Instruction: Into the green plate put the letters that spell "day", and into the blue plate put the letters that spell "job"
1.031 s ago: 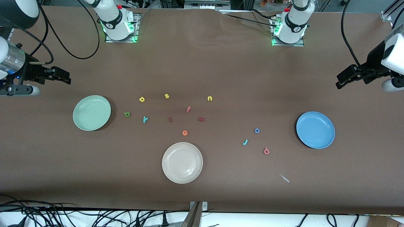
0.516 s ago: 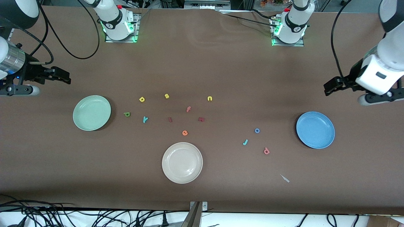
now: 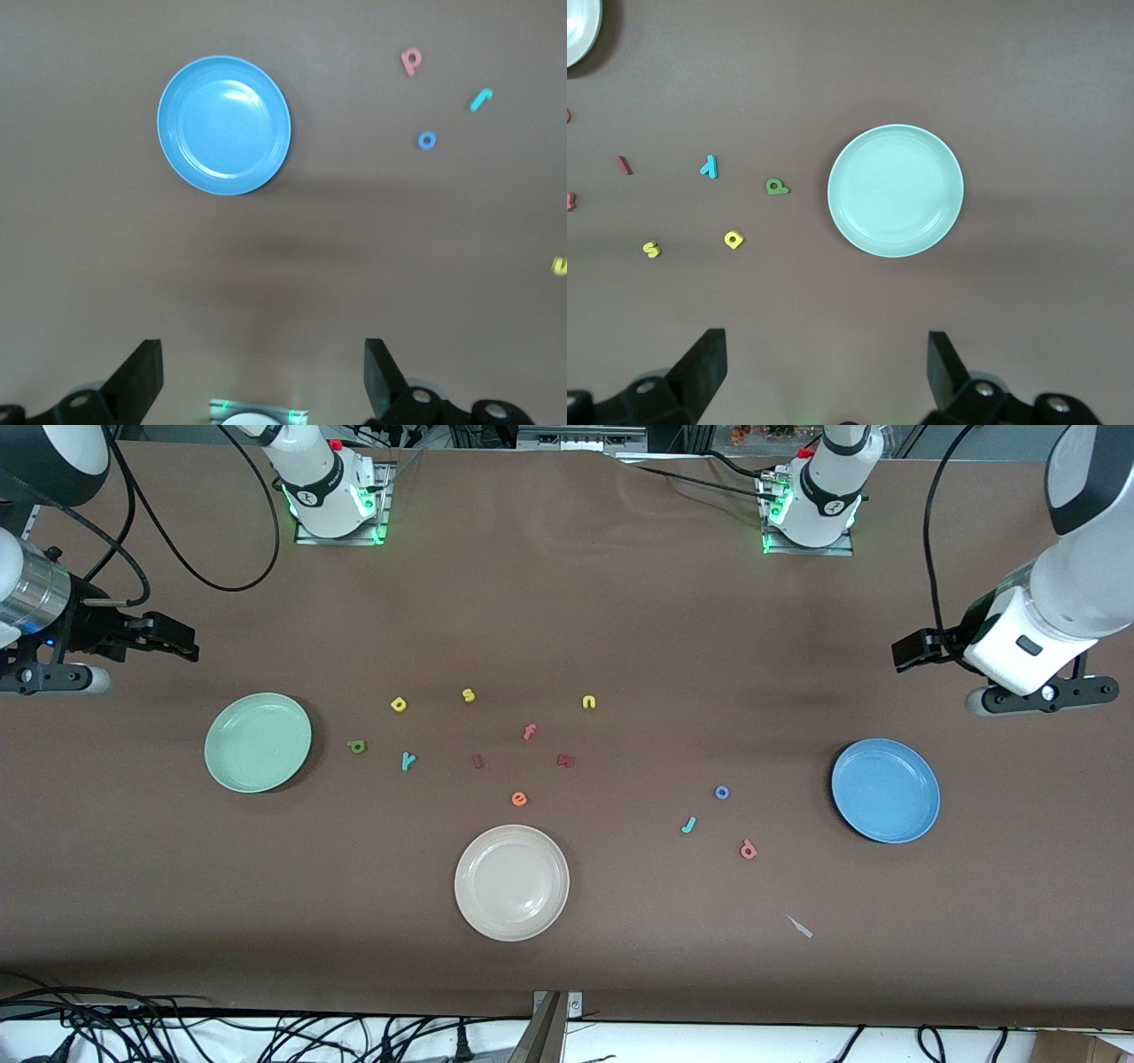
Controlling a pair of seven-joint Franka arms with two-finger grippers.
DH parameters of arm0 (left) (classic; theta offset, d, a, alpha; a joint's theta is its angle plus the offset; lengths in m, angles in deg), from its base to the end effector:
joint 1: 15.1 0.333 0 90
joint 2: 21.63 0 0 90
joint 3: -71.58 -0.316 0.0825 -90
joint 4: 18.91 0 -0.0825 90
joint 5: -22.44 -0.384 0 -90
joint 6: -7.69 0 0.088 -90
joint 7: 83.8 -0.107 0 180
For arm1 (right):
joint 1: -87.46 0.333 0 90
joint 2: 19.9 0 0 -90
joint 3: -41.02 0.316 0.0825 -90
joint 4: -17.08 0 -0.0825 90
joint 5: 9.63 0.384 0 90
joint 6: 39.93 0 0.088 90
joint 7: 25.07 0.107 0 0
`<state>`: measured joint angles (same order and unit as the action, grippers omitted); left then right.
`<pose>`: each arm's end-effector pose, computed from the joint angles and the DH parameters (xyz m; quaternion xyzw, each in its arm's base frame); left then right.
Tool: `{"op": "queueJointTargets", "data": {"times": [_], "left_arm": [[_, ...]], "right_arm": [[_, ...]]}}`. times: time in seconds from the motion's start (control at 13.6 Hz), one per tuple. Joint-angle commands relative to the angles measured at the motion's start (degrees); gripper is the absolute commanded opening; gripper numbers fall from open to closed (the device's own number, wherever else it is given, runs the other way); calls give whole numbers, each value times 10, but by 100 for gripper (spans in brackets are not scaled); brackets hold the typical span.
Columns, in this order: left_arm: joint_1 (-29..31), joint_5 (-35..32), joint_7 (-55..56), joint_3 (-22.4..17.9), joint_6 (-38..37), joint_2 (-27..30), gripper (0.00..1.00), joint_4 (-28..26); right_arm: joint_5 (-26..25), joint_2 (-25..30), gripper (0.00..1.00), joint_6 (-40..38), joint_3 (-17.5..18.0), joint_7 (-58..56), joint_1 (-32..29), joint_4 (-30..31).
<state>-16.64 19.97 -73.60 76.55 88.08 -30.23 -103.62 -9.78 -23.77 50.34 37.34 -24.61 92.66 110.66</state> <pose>0.5759 -0.0569 0.5697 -0.9930 -0.0329 0.1088 0.0312 0.5688 0.0159 0.5576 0.9980 0.0093 -0.0625 0.0046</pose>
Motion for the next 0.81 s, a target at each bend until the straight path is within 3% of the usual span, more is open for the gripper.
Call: {"op": "queueJointTargets", "data": {"times": [0.0, 0.29, 0.74], "left_arm": [[7, 0, -33, 6, -37, 8, 100, 10], [7, 33, -35, 5, -35, 10, 100, 12], [0, 29, -34, 6, -33, 10, 100, 13]], "right_arm": [[1, -1, 100, -10, 2, -5, -5, -7], [1, -1, 100, -10, 2, -5, -5, -6], [1, -1, 100, -10, 2, -6, -7, -6]]}}
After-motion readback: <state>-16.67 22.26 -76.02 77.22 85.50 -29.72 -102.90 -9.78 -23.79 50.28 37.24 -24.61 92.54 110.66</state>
